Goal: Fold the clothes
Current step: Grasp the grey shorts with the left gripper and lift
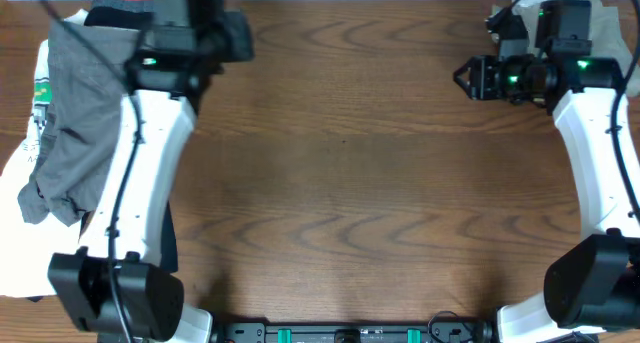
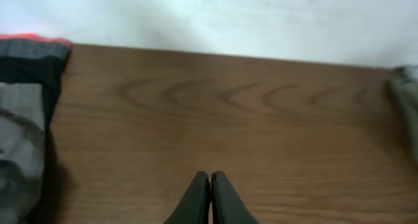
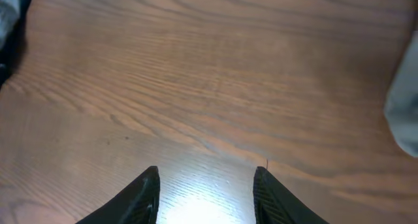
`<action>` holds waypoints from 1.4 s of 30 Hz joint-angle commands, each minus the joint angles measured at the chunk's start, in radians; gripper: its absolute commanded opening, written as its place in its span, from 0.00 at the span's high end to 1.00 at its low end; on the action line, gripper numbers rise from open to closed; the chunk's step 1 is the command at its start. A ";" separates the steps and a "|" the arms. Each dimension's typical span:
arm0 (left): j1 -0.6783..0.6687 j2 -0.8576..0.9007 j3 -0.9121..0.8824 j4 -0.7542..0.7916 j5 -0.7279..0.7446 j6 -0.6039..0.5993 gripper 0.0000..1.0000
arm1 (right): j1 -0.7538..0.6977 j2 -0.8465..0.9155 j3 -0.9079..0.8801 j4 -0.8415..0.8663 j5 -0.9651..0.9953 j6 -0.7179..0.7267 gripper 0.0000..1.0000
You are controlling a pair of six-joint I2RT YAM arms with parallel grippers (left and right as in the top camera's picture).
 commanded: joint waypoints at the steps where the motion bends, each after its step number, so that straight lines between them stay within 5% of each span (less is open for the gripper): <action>1: 0.010 0.014 0.013 -0.027 -0.211 -0.002 0.94 | -0.025 0.003 0.018 -0.010 -0.026 0.016 0.51; 2: 0.019 0.018 0.013 -0.043 -0.222 -0.001 0.90 | -0.027 0.003 0.018 -0.010 -0.026 0.016 0.49; 7: 0.063 0.067 0.008 -0.130 -0.231 0.087 0.31 | -0.023 0.003 0.018 -0.011 -0.028 0.016 0.35; 13: 0.092 0.206 0.005 -0.152 -0.258 0.164 0.01 | -0.016 0.003 0.018 -0.014 -0.027 0.015 0.31; 22: 0.138 0.342 0.005 -0.167 -0.496 0.154 0.02 | 0.000 0.003 0.018 -0.024 -0.026 0.004 0.29; 38: 0.183 0.344 -0.022 -0.218 -0.571 0.153 0.00 | 0.034 0.003 0.018 -0.044 -0.021 -0.030 0.26; 42: 0.190 0.344 -0.022 -0.224 -0.571 0.153 0.20 | 0.034 0.003 0.018 -0.044 -0.022 -0.029 0.26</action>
